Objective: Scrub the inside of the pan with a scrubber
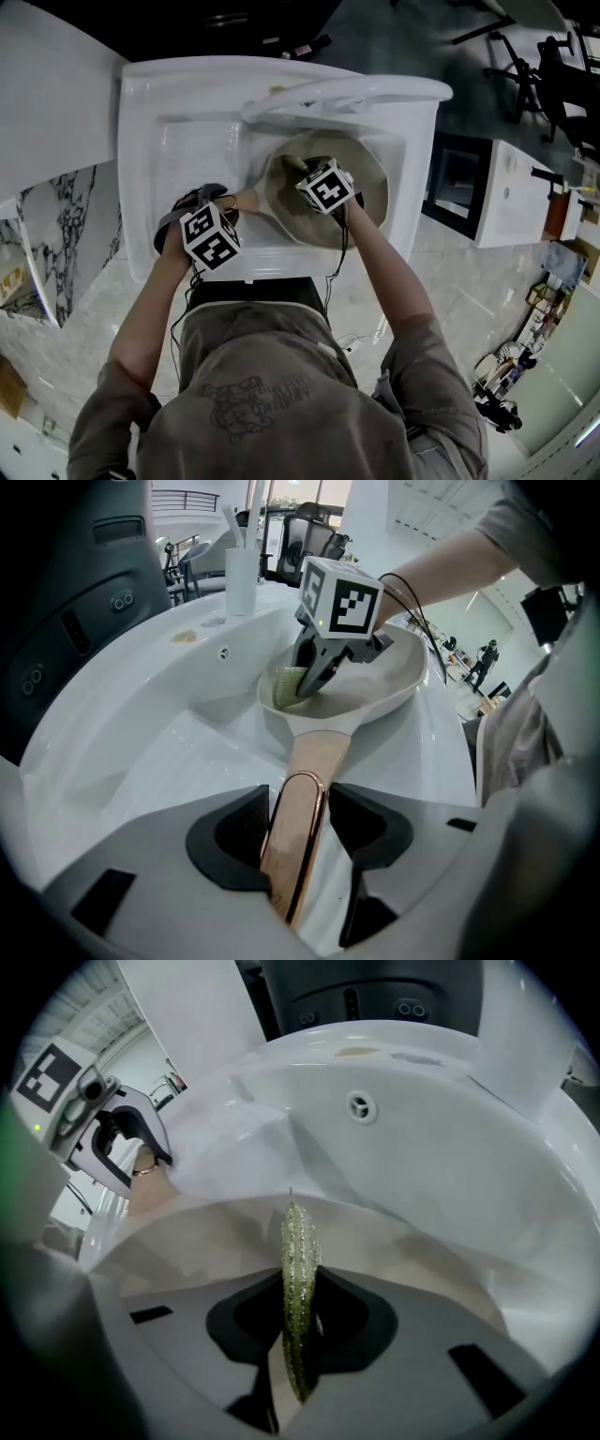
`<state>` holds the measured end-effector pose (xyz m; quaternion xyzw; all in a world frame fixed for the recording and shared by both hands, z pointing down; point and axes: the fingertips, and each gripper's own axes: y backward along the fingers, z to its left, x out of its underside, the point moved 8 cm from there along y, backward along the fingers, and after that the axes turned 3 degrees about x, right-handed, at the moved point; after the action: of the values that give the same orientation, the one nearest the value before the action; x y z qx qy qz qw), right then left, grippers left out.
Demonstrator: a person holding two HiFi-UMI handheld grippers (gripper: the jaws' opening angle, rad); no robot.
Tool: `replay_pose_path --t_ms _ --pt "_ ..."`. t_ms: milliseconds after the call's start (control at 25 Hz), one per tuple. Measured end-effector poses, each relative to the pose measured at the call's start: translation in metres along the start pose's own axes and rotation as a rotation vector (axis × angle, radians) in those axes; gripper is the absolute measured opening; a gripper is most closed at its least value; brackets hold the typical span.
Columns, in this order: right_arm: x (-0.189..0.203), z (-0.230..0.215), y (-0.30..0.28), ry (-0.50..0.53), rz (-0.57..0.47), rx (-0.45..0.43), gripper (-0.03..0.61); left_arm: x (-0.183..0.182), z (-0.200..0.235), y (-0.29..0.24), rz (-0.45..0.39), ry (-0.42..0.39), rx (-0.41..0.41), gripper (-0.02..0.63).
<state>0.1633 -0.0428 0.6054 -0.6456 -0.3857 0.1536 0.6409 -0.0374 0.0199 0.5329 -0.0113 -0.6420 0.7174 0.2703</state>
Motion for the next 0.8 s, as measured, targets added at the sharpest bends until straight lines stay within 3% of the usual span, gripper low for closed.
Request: replay_pose_path --t_ms 160,360,800 --pt "0.001 0.016 0.004 0.020 -0.007 -0.113 0.074 0.000 0.000 0.000 0.001 -0.001 -0.003 0.209" --pt "0.001 0.047 0.013 0.038 -0.015 -0.317 0.074 0.000 -0.001 0.000 0.003 -0.001 -0.006 0.207" --pt "0.009 0.073 0.043 0.099 0.110 -0.577 0.075 0.000 -0.002 -0.001 0.007 0.001 -0.019 0.207"
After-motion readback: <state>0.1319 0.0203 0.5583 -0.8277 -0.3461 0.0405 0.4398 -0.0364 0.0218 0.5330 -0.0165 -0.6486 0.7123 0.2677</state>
